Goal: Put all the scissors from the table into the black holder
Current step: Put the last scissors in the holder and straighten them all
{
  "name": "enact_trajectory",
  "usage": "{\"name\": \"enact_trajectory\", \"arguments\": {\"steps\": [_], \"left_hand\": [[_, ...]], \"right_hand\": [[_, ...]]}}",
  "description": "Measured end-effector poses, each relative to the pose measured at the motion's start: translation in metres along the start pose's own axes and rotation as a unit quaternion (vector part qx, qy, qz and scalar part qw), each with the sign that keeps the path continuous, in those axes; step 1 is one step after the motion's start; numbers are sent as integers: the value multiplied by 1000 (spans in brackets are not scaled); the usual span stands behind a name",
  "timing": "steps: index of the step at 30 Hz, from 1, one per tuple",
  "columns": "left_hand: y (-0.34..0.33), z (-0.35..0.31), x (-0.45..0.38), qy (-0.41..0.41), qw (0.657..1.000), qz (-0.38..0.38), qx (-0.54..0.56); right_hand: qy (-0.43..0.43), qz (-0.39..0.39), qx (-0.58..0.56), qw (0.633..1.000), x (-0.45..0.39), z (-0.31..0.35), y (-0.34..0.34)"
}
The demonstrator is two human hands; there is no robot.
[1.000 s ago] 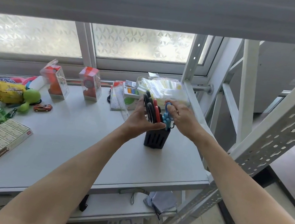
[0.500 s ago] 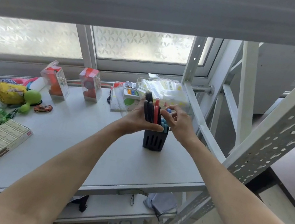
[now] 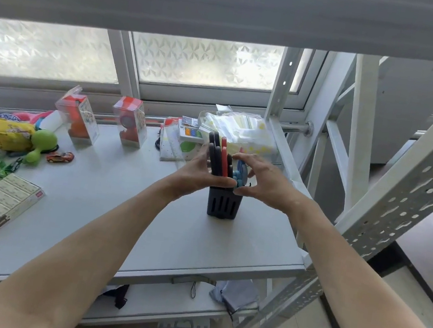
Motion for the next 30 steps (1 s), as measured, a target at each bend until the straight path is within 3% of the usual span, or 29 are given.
{"name": "enact_trajectory", "arguments": {"steps": [6,16,22,30], "left_hand": [[2,-9,-2,-4,999,27,-23],[0,-4,-1,-30,999,-13,-15],[3,-2,-3,-27,999,-12,-13],[3,1,-2,-26,1000,-15,4]], "right_hand": [[-32,75,38,996,-12,1,1],[-17,-35,-94,995,-5,1,-10],[-46,45,-99,993,-7,1,-3],[-15,-9,-95,995,-4,3,1]]}}
Point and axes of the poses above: each hand's wrist, its own x-axis away from the middle knuckle, its own y-axis out of the back of the hand, z = x × y, the point moved 4 cm from there along -x, towards the middle knuckle, and after that the axes turned 2 degrees about y, right-handed, at the moved point
